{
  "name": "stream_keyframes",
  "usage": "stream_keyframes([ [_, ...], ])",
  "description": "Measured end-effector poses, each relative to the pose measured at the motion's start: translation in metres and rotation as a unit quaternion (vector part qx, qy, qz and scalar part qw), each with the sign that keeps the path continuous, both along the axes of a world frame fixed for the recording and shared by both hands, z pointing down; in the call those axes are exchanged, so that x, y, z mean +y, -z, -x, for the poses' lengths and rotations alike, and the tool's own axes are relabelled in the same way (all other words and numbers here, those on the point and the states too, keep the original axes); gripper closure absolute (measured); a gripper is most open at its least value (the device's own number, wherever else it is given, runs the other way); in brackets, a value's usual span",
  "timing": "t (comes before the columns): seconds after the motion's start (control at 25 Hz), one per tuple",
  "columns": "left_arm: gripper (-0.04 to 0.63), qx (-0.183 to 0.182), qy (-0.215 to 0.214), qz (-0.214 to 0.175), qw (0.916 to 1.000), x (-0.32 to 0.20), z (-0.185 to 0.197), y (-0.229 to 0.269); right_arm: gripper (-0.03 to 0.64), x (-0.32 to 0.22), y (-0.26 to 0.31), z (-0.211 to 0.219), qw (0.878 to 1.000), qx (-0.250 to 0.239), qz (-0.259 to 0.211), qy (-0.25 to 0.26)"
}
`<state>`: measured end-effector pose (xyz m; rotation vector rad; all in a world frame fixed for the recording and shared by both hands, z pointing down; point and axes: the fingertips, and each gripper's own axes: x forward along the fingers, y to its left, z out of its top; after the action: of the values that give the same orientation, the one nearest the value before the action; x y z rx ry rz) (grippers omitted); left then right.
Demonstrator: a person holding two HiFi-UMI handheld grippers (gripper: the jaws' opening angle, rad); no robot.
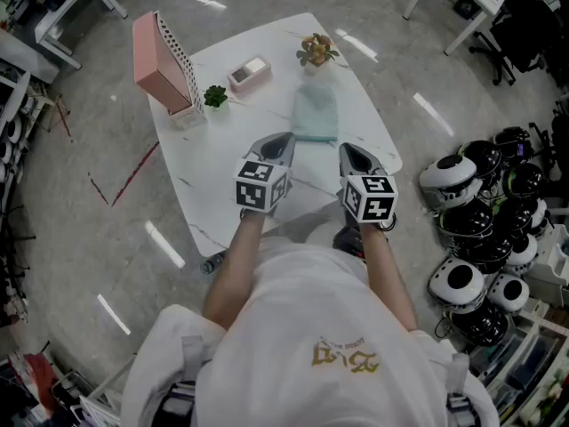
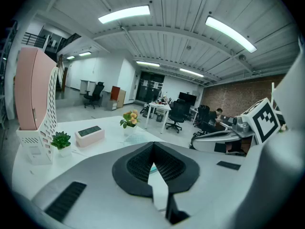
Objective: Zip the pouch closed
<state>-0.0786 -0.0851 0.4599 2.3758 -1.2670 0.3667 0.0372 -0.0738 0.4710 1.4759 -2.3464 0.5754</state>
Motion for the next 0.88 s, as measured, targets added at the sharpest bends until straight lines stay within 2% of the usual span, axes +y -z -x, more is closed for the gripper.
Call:
stream_keyframes([
  [0.88,0.577,0.003,-0.005,0.010,0.9999,0.0003,-0.0059,-0.0058,0.604,-0.0010,-0.0035,-0.0036,1.000,-0.013,0.014,0.007],
])
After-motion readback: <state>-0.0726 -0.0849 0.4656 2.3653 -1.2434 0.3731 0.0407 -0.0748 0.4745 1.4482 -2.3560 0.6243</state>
